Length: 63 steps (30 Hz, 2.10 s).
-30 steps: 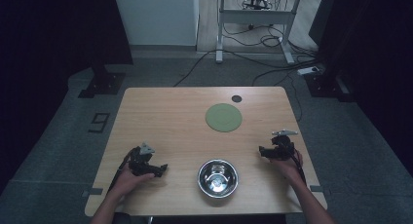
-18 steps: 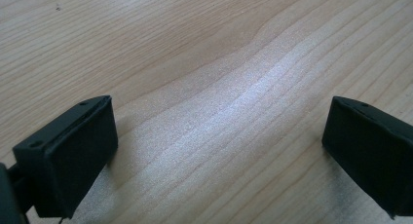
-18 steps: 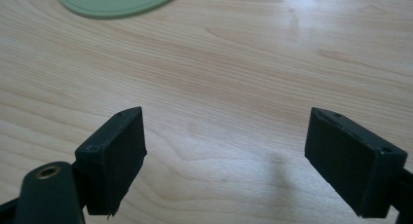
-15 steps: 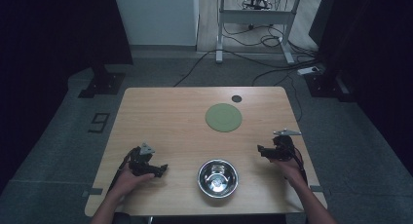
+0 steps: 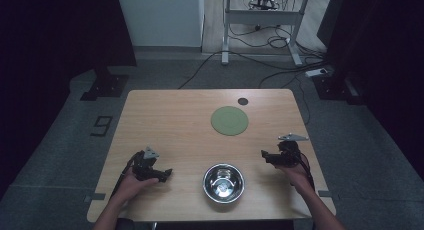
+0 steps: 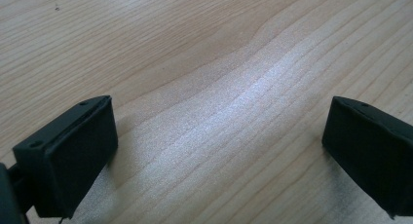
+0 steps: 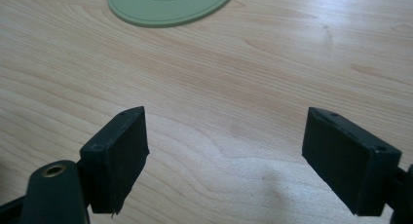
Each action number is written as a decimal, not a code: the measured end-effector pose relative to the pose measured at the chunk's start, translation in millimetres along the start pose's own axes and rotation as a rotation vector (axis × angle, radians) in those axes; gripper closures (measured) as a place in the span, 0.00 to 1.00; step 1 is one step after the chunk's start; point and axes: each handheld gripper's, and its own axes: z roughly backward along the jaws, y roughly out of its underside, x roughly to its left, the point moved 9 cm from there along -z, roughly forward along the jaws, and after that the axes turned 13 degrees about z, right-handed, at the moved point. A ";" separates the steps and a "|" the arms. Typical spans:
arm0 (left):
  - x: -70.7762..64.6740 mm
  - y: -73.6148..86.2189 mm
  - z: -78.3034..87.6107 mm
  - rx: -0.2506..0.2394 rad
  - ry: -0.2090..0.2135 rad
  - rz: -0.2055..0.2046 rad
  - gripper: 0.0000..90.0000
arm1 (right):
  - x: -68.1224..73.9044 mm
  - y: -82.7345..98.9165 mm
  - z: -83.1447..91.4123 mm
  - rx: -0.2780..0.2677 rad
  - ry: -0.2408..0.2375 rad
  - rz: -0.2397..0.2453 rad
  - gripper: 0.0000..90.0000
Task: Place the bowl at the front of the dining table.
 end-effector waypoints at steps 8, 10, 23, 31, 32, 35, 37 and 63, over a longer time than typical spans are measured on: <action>-0.3 0.1 0.0 0.000 0.001 -0.001 0.00 | 12.4 -5.2 5.2 -0.022 -0.034 0.017 0.22; -0.3 0.1 0.0 0.000 0.002 -0.002 0.00 | 14.8 -6.1 5.9 -0.025 -0.041 0.024 0.22; -0.4 0.1 0.0 0.000 0.002 -0.001 0.00 | 28.6 -8.1 7.0 -0.032 -0.091 0.034 0.24; -0.3 0.1 0.0 0.000 0.002 -0.002 0.00 | 38.5 -9.8 8.5 -0.037 -0.118 0.046 0.25; -0.3 0.1 0.0 0.000 0.001 -0.001 0.00 | 42.4 -10.1 8.5 -0.037 -0.128 0.055 0.25; -0.3 0.1 0.0 0.000 0.001 -0.002 0.00 | 47.6 -10.4 8.3 -0.034 -0.138 0.065 0.25; -0.3 0.1 0.0 0.000 0.002 -0.002 0.00 | 51.7 -10.5 8.2 -0.031 -0.147 0.072 0.25; -0.4 0.0 -0.1 -0.001 0.001 -0.001 0.00 | 97.1 -14.4 6.7 -0.026 -0.238 0.145 0.27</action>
